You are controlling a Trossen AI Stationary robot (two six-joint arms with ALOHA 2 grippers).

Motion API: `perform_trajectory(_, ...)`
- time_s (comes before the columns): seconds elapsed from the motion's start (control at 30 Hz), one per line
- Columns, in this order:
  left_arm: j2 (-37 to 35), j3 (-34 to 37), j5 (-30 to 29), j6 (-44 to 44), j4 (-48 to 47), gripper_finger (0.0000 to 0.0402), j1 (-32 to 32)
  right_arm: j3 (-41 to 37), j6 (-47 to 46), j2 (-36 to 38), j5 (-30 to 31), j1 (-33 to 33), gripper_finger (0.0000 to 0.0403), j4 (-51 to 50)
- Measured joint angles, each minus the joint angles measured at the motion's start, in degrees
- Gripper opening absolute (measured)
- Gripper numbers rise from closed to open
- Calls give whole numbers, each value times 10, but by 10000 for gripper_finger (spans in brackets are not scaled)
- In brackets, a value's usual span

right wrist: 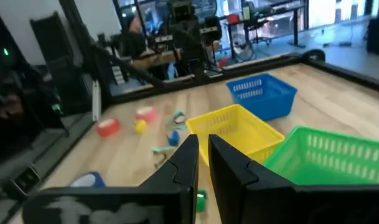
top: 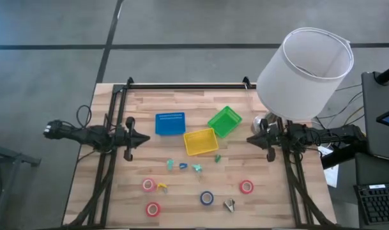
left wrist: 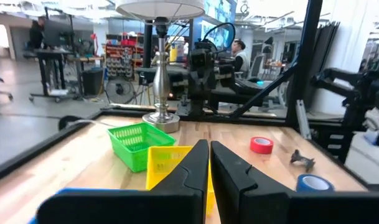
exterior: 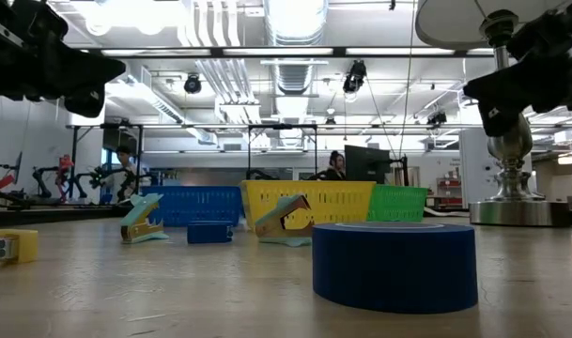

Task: Pick and place Stapler, Stapler remover, tape
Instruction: Put the yellow stapler into the blue bin

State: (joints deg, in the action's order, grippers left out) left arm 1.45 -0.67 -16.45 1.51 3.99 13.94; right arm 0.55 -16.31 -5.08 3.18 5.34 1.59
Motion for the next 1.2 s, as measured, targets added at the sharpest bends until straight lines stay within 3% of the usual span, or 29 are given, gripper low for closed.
perform_trajectory(0.23, 0, 0, -3, -13, 43, 21, 0, 0, 62, 0, 6, 0, 34, 26)
perform_trajectory(0.4, 1, 0, -87, -55, 116, 21, 0, 0, 197, 0, 70, 0, 34, 123)
perform_trajectory(0.57, 15, 0, -77, -42, 164, 24, 0, 0, 213, -9, 134, 0, 40, 223)
perform_trajectory(0.8, 86, -6, -69, -3, 164, 89, 0, 0, 196, -59, 134, 0, 94, 266)
perform_trajectory(1.0, 177, -45, 21, 13, 164, 149, 0, 0, 164, -107, 130, 0, 136, 266)
perform_trajectory(1.2, 299, -98, 103, 83, 105, 155, 9, 0, 157, -138, 130, 0, 150, 267)
